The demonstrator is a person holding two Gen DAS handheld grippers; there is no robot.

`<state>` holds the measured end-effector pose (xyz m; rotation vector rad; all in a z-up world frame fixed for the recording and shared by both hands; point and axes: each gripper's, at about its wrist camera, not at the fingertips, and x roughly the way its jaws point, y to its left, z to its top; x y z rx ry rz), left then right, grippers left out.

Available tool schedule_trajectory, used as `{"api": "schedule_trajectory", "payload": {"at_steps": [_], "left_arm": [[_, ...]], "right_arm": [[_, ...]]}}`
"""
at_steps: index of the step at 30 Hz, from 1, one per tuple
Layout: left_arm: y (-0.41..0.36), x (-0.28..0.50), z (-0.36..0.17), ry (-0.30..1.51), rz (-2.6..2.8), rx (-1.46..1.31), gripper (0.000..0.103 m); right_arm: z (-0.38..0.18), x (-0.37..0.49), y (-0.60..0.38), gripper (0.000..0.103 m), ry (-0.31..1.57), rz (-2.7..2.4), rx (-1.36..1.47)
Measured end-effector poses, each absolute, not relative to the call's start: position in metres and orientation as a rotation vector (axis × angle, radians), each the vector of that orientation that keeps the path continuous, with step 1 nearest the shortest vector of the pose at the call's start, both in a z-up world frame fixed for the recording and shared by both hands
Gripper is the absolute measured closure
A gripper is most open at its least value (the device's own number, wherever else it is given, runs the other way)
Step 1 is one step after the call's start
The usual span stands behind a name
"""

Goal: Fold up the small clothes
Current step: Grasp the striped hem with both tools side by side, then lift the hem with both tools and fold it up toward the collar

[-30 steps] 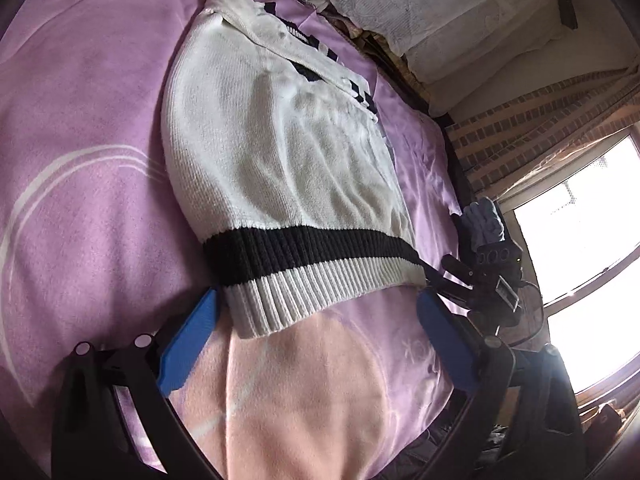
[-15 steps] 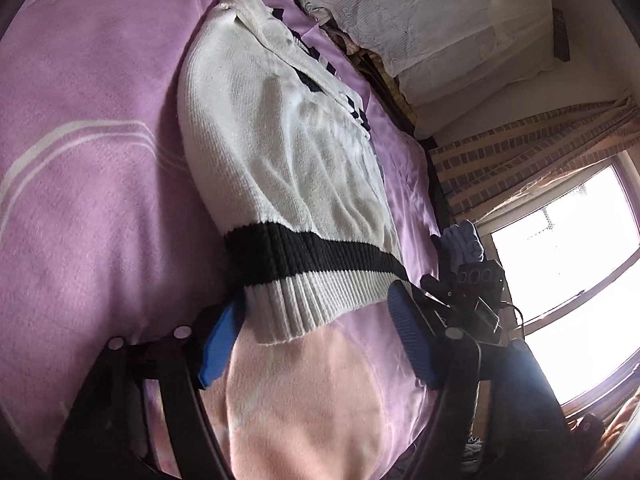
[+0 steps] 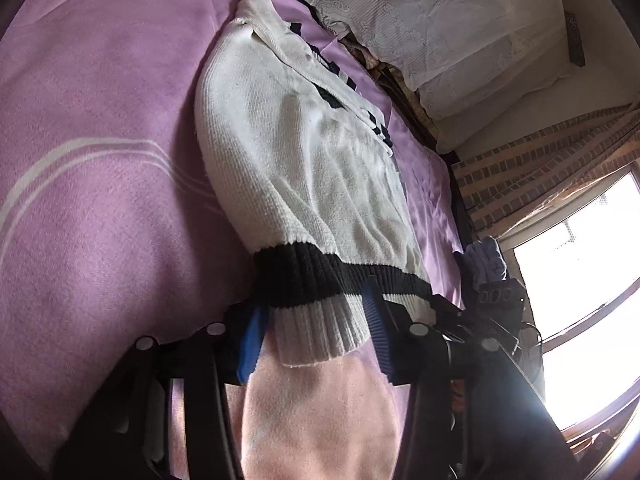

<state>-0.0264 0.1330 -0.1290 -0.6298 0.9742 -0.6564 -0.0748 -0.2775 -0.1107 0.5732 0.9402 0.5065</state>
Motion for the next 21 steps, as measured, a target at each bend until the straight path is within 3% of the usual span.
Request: {"api": "schedule_trajectory", "payload": {"at_steps": [2,5,7,16,21], "left_arm": [[0.134,-0.026,-0.13,0.971,-0.651,-0.624,0.061],[0.133,-0.025,-0.127,0.964,-0.614,-0.6,0.073],[0.132,-0.024,-0.122,0.95,-0.597,-0.567,0.076],[0.11,0.005,-0.05,0.811,-0.556,-0.359,0.082],[0.105,0.036,-0.044,0.807,-0.53,-0.345,0.083]], "right_arm": [[-0.108,-0.077,-0.271,0.066,0.935,0.487,0.52],[-0.107,-0.079,-0.273,0.086,0.905,0.458,0.517],[-0.101,-0.081,-0.276,0.09,0.865,0.459,0.523],[-0.05,-0.049,-0.275,0.091,0.756,0.475,0.467],[-0.045,-0.015,-0.279,0.091,0.753,0.461,0.505]]}}
